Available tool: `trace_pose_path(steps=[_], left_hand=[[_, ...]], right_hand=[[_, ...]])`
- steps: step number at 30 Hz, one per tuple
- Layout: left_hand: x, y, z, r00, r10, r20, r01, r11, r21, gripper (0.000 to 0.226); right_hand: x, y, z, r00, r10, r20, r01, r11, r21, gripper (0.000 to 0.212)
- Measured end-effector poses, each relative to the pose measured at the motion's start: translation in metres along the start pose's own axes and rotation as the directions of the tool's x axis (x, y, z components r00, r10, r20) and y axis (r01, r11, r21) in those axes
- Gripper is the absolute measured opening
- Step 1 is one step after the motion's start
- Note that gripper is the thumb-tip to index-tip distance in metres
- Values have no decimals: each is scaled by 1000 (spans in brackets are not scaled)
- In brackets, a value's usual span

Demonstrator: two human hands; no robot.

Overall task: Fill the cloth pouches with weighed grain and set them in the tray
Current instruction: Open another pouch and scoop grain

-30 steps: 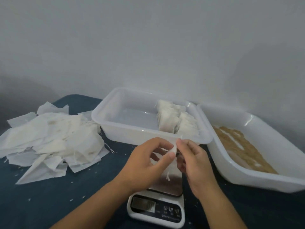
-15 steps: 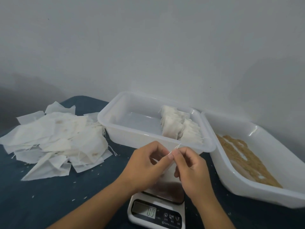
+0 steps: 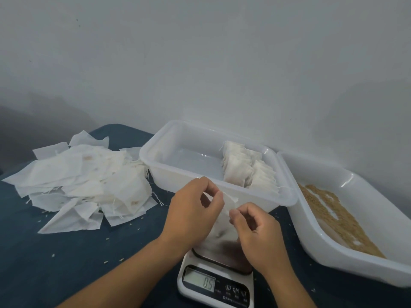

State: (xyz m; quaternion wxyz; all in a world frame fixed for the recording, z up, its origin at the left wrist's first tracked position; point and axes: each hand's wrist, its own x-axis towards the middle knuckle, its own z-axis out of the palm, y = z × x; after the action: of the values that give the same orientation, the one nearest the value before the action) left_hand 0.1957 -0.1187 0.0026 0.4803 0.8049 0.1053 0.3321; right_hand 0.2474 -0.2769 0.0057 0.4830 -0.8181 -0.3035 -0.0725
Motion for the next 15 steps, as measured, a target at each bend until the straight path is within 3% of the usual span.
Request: trace_pose_path(steps=[3, 6, 9, 12, 15], left_hand=[[-1, 1, 0, 999, 49, -8, -48, 994, 94, 14], [0, 1, -2, 995, 96, -22, -91, 982, 163, 14], [0, 1, -4, 989, 145, -16, -139, 970, 197, 13], [-1, 2, -5, 984, 176, -21, -170, 970, 172, 13], [-3, 6, -5, 983, 183, -8, -180, 977, 113, 17]], right_hand=[[-1, -2, -2, 992, -78, -101, 80, 997, 18, 21], [-2, -6, -5, 940, -280, -195, 281, 960, -24, 11], [-3, -6, -3, 874, -474, -112, 451, 874, -180, 11], [-1, -2, -4, 875, -483, -40, 450, 840, -304, 23], [0, 1, -9, 909, -416, 17, 400, 862, -311, 24]])
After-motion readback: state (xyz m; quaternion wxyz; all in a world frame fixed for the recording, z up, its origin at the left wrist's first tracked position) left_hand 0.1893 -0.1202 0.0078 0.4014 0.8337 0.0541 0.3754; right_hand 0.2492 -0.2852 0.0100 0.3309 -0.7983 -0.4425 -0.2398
